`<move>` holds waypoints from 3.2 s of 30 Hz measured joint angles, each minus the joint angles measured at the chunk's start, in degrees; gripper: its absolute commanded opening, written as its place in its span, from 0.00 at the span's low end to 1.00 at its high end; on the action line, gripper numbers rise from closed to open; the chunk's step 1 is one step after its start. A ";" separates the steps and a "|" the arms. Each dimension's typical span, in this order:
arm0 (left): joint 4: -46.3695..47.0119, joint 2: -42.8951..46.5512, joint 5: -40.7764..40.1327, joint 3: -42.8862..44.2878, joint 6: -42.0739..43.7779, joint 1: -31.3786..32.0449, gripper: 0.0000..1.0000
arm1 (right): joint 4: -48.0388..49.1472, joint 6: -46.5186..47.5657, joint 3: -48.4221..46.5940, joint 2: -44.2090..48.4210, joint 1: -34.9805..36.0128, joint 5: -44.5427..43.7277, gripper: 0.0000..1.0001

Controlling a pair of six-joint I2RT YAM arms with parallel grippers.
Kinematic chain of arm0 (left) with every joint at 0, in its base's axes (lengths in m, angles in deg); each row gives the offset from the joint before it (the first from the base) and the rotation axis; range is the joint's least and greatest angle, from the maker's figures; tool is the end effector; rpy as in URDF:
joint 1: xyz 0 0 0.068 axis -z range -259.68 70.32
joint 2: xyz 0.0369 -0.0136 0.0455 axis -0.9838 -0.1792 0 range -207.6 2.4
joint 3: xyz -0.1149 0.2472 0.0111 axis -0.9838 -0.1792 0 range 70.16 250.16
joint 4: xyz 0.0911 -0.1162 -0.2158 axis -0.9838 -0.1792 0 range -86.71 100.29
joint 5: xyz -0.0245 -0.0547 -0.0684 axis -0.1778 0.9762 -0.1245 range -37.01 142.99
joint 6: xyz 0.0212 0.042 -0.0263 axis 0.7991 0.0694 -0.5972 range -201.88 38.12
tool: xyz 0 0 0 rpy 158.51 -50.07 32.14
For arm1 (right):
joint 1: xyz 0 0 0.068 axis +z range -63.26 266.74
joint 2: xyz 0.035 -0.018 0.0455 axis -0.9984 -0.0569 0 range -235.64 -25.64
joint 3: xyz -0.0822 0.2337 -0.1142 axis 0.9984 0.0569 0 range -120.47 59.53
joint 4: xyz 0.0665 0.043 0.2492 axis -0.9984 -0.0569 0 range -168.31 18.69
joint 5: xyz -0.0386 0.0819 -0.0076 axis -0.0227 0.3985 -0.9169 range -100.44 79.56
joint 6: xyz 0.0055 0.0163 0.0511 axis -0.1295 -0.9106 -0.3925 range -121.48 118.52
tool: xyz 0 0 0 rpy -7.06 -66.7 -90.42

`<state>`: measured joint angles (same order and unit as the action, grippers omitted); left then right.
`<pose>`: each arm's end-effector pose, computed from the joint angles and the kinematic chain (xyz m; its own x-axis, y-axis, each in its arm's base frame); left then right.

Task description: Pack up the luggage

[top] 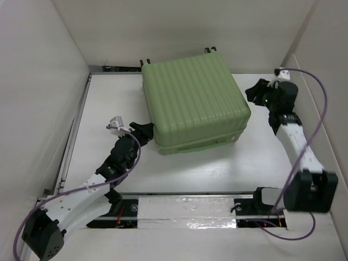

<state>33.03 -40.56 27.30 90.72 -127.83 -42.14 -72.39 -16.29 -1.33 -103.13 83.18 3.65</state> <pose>0.1539 -0.0988 0.2562 -0.1442 -0.7059 -0.6934 0.1461 0.6779 -0.7205 0.3180 -0.0110 0.3256 -0.3374 0.2694 -0.9020 -0.0879 0.9450 0.3151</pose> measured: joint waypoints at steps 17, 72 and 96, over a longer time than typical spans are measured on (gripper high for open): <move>-9.64 10.05 1.73 0.55 1.95 2.40 0.25 | -0.87 -8.35 51.67 67.67 2.47 7.13 0.22; 14.75 -17.42 26.91 -4.17 -1.86 -11.63 0.30 | 15.06 -4.61 47.01 34.71 32.89 -27.45 0.00; 14.95 -18.99 23.06 -2.43 -0.85 -5.31 0.29 | -30.64 -6.25 27.98 41.38 32.89 -35.93 0.00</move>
<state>47.98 -59.55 50.36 88.29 -128.69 -47.45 -103.03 -22.54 26.65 -61.76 116.08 -32.28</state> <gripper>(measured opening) 0.291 0.022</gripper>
